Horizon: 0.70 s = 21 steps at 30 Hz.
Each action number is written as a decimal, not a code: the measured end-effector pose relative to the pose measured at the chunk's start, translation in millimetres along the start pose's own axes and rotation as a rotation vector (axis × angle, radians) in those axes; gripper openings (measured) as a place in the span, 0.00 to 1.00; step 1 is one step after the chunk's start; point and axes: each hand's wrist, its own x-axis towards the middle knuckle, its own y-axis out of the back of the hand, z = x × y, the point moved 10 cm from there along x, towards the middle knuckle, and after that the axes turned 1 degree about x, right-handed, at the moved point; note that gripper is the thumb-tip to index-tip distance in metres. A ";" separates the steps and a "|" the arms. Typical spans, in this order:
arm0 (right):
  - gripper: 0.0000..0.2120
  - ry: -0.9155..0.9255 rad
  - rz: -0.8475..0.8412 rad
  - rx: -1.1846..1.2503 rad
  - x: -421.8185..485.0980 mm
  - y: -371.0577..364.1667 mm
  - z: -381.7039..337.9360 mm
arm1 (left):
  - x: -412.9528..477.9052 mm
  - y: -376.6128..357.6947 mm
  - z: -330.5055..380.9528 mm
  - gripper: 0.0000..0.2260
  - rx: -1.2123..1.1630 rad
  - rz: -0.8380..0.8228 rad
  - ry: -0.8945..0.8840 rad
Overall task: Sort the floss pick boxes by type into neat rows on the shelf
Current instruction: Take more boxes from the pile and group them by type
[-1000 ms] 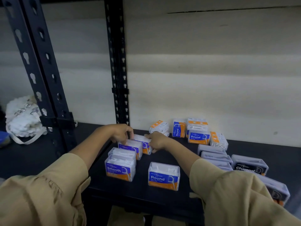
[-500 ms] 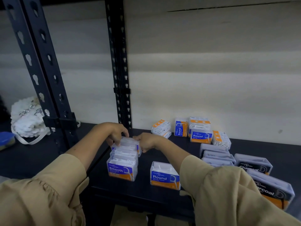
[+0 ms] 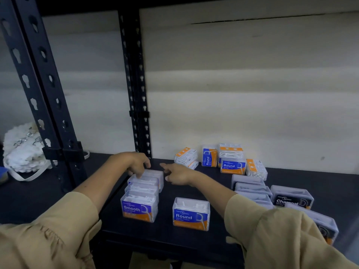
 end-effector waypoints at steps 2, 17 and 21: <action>0.25 -0.005 0.074 -0.020 -7.1 18.9 7.8 | 2.7 18.6 18.9 0.23 0.019 0.159 -0.059; 0.22 -0.158 0.636 -0.348 -95.8 180.7 143.7 | 20.3 61.2 217.2 0.24 -0.099 0.604 -0.532; 0.25 -0.301 0.574 -0.440 -109.9 187.5 185.5 | 36.4 54.3 255.5 0.26 0.018 0.576 -0.555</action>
